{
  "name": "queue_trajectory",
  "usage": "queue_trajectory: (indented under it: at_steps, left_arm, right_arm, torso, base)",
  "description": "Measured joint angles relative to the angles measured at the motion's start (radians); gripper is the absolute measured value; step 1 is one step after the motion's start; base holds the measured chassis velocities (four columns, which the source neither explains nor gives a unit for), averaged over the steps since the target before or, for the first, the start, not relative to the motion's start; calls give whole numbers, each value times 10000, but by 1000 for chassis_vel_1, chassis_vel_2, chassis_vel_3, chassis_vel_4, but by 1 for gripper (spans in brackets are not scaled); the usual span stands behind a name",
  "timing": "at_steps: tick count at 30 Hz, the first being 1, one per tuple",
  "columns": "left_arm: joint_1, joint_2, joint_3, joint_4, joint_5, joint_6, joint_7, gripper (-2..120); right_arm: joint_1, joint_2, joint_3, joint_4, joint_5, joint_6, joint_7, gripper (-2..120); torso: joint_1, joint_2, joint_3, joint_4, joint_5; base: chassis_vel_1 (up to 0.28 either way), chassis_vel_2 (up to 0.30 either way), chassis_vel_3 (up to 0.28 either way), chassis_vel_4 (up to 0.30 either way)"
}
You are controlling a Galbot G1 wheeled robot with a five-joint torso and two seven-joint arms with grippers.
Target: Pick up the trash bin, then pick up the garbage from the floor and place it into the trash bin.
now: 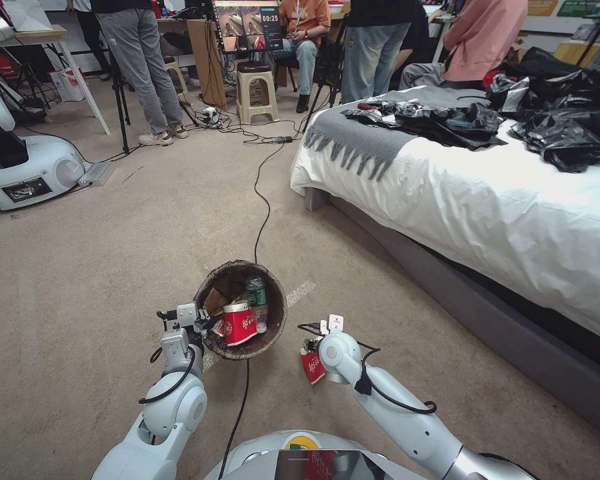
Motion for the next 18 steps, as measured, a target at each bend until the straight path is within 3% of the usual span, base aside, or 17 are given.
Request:
queue_trajectory:
  at_steps: [7, 11, 18]
  left_arm:
    - [-95, 16, 27, 97, -2, -7, 7, 0]
    - [-174, 8, 81, 150, -11, -8, 9, 0]
    - [-192, 10, 91, 164, -17, -9, 8, 0]
  right_arm:
    - [-64, -197, -11, 409, -106, 3, 473, 18]
    - [-68, -297, -51, 690, -98, -8, 675, 7]
    - [-66, -328, -67, 753, -99, -12, 723, 2]
  torso:
    - [0, 0, 0, 1, 0]
    - [0, 0, 0, -2, -1]
    - [0, -1, 1, -2, -2]
  base:
    - [0, 0, 0, 0]
    - [0, 0, 0, 0]
    - [0, 0, 0, 0]
